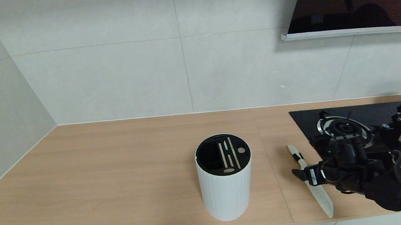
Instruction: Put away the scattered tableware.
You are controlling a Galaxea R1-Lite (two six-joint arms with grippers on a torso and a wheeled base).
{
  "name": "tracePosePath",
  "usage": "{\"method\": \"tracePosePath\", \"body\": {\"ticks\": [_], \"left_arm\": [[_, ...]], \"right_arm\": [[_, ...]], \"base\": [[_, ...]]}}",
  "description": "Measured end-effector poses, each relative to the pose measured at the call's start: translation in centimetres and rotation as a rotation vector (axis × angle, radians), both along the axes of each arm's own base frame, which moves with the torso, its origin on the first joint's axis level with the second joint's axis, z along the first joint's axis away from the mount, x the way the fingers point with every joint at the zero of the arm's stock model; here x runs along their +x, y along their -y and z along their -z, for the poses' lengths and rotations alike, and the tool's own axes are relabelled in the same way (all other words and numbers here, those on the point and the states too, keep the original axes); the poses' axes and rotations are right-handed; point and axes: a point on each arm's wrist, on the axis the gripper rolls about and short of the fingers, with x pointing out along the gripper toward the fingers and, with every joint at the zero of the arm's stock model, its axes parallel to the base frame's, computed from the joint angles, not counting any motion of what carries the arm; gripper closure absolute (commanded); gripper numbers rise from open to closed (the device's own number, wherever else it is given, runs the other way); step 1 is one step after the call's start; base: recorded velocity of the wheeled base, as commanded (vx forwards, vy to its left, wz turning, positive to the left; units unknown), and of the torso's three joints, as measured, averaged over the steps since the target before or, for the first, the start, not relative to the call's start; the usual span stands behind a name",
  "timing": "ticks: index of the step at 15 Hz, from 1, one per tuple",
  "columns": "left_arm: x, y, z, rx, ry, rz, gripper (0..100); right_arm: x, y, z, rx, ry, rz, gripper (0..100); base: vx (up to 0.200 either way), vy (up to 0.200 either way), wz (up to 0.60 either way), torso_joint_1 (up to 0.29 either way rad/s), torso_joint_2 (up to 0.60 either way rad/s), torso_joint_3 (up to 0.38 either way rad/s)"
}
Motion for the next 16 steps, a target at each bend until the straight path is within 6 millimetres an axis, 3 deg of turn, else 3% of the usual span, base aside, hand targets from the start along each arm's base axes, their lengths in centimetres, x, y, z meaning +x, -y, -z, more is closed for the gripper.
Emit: {"method": "tracePosePath", "body": {"ticks": [7, 16], "left_arm": [[0.0, 0.0, 0.0, 0.0, 0.0, 0.0, 0], [0.0, 0.0, 0.0, 0.0, 0.0, 0.0, 0]], "right_arm": [[1.1, -0.1, 3.1, 0.005, 0.022, 0.06, 0], [1.6, 0.4, 4.3, -0.003, -0.002, 0.082, 0]], "base": [[0.0, 0.0, 0.0, 0.0, 0.0, 0.0], [0.0, 0.0, 0.0, 0.0, 0.0, 0.0]]}}
